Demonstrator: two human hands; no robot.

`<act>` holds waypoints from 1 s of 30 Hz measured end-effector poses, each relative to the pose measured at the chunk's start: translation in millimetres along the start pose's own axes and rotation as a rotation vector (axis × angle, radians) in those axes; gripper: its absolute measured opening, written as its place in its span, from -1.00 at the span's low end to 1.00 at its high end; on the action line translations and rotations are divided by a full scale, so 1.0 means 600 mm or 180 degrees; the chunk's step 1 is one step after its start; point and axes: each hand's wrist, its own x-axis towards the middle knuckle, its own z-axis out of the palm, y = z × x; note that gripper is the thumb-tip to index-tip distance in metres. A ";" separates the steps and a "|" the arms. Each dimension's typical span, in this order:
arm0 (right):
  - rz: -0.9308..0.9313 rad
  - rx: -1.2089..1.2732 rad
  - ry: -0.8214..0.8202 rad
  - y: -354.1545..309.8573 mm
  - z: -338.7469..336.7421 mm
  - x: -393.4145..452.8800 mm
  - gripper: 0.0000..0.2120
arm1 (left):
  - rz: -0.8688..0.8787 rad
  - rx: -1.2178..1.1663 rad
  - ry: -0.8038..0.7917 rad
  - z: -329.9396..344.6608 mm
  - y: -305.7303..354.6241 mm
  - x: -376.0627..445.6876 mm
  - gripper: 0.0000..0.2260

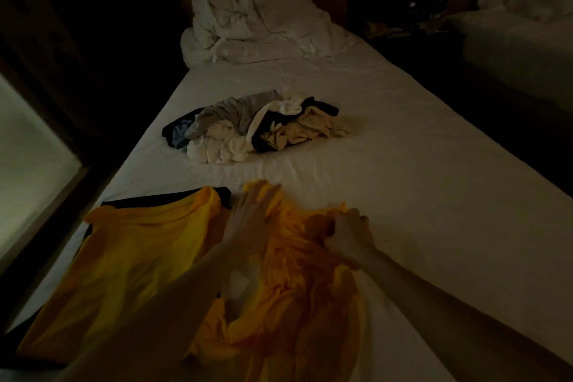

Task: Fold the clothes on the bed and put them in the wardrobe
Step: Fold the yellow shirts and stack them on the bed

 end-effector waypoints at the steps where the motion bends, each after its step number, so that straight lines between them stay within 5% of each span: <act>1: -0.0036 0.0211 -0.0024 0.005 -0.008 0.000 -0.72 | -0.0081 0.0055 -0.0209 0.002 0.008 0.005 -0.60; 3: -0.0019 0.0557 0.0063 0.021 -0.028 -0.002 -0.94 | -0.0355 0.0369 -0.0689 0.009 0.017 0.010 -0.52; 11: 0.0339 0.0425 0.1673 0.127 -0.113 0.031 -0.83 | -0.0698 0.0902 -0.0590 -0.011 -0.035 0.016 -0.24; 14: 0.0624 0.0829 0.1815 0.144 -0.109 0.036 -0.73 | -0.0484 0.1760 -0.0659 -0.019 -0.041 0.004 -0.15; 17: 0.0551 0.1135 0.1547 0.133 -0.085 0.040 -0.60 | 0.0404 0.2382 -0.0736 0.001 -0.037 0.023 -0.06; 20: 0.0408 0.0614 0.1303 0.124 -0.076 0.043 -0.39 | 0.0851 0.1428 -0.1405 0.022 -0.003 0.044 -0.28; 24: 0.0071 -0.0481 0.0974 0.103 -0.079 0.044 -0.34 | 0.0338 0.0144 -0.0974 0.031 0.023 0.065 -0.76; 27: -0.0280 -0.0746 0.0560 0.081 -0.079 0.052 -0.27 | 0.0369 -0.0364 -0.0660 0.028 0.019 0.068 -0.85; 30: -0.1154 -0.0345 0.0113 0.041 -0.069 0.066 -0.23 | 0.0704 -0.0651 -0.0532 0.021 0.023 0.061 -0.69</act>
